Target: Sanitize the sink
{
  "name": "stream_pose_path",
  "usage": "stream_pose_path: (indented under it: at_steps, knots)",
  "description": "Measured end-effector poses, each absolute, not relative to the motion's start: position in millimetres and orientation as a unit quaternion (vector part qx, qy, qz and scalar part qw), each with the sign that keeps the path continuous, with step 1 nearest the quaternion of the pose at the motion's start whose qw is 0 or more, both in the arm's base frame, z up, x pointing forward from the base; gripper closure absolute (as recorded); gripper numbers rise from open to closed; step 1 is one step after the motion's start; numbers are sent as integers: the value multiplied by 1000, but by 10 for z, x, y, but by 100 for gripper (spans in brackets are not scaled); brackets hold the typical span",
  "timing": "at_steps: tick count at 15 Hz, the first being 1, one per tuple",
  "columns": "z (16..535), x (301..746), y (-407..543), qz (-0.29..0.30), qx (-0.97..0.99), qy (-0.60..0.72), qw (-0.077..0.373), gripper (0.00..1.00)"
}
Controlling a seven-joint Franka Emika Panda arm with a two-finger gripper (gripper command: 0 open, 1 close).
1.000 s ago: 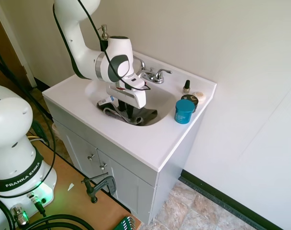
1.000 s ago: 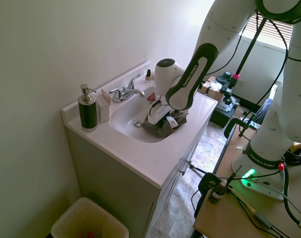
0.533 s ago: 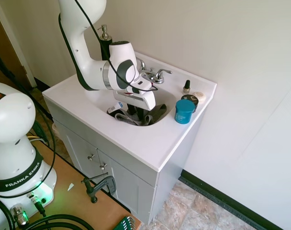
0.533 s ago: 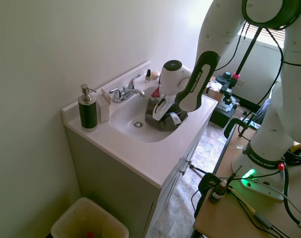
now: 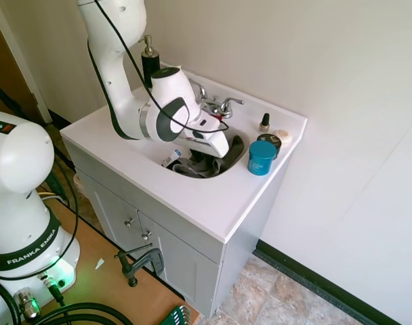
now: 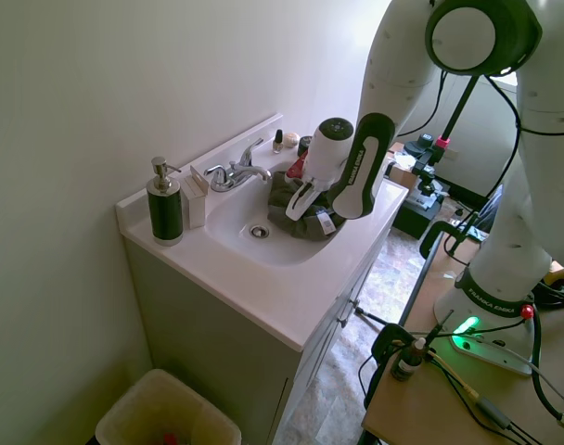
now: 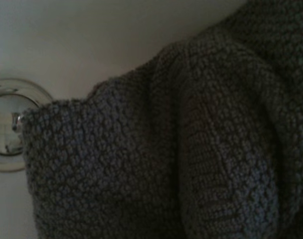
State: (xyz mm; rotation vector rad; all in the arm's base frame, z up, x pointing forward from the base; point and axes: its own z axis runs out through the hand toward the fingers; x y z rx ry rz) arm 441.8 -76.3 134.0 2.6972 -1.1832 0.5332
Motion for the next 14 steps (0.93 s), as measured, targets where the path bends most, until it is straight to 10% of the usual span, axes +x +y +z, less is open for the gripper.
stream_pose_path:
  at_steps: [14]
  knots:
    - [1163,4045,-199,232,880,-414,22,100]
